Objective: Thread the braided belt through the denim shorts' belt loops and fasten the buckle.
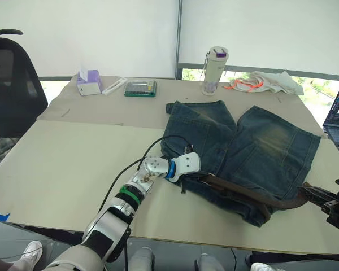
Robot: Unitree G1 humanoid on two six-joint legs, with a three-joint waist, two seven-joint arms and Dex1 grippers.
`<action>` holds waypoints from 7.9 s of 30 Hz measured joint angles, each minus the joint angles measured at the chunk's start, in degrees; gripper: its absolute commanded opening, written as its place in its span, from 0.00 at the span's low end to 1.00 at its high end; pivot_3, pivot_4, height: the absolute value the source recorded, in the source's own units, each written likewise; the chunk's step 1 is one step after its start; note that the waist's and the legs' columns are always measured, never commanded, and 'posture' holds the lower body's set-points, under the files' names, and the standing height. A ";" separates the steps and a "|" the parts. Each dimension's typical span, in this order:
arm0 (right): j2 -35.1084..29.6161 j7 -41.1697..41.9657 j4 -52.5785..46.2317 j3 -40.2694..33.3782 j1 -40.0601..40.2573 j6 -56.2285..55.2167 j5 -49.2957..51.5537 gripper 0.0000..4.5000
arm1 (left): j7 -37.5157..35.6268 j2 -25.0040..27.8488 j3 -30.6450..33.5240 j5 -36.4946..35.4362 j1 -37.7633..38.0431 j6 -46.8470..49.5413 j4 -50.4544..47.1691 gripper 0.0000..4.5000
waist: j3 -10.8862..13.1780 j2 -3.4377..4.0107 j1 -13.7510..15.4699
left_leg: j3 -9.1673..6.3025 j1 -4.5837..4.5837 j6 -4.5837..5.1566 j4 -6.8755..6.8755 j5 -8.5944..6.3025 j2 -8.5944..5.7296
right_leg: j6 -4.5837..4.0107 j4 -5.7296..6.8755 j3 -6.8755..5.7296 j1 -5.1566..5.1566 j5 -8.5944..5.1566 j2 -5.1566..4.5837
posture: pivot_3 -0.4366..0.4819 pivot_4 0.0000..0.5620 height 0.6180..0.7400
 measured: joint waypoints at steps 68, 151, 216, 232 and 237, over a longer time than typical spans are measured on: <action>47.34 -35.23 4.31 41.05 -48.77 -29.26 -3.23 0.00 | 43.00 -13.40 38.32 -79.95 7.94 67.12 -36.24 0.69 | 1.18 0.72 -2.43 | -0.04 -0.18 -0.01 0.02 -0.07 0.06 | -0.39 0.58 0.13 -0.67 0.22 0.10 | 0.48 0.27 1.00; 47.67 -30.75 2.68 44.45 -46.38 -32.13 -3.17 0.00 | 45.66 -13.58 32.41 -101.87 8.96 63.24 -30.84 0.00 | 1.22 0.70 -1.69 | -0.03 -0.67 -0.17 -0.13 0.04 0.05 | -0.46 0.46 0.14 -1.16 0.26 0.09 | 0.48 0.27 1.00; 7.22 -17.44 6.33 70.23 -29.04 -38.22 -91.38 0.00 | 44.20 -6.89 34.57 -74.77 5.89 70.66 -29.56 0.00 | 1.55 0.26 -1.40 | -0.03 -0.74 -0.44 -0.06 0.18 -0.02 | -0.47 0.36 0.11 -1.12 0.28 0.05 | 0.48 0.27 1.00; 11.59 -22.78 13.43 68.42 -28.84 -48.35 -104.66 0.00 | 39.72 -4.17 25.28 -59.16 4.82 71.57 -34.35 0.00 | 1.55 0.26 -1.58 | -0.03 -0.68 -0.53 -0.08 0.24 -0.02 | -0.49 0.46 0.11 -1.12 0.29 0.04 | 0.48 0.27 1.00; 12.77 -22.87 14.24 67.43 -27.96 -50.26 -106.19 0.00 | 42.05 -5.16 26.06 -55.62 3.84 70.31 -34.55 0.00 | 1.55 0.26 -1.53 | -0.03 -0.69 -0.53 -0.07 0.24 -0.02 | -0.49 0.47 0.11 -1.12 0.29 0.04 | 0.48 0.27 1.00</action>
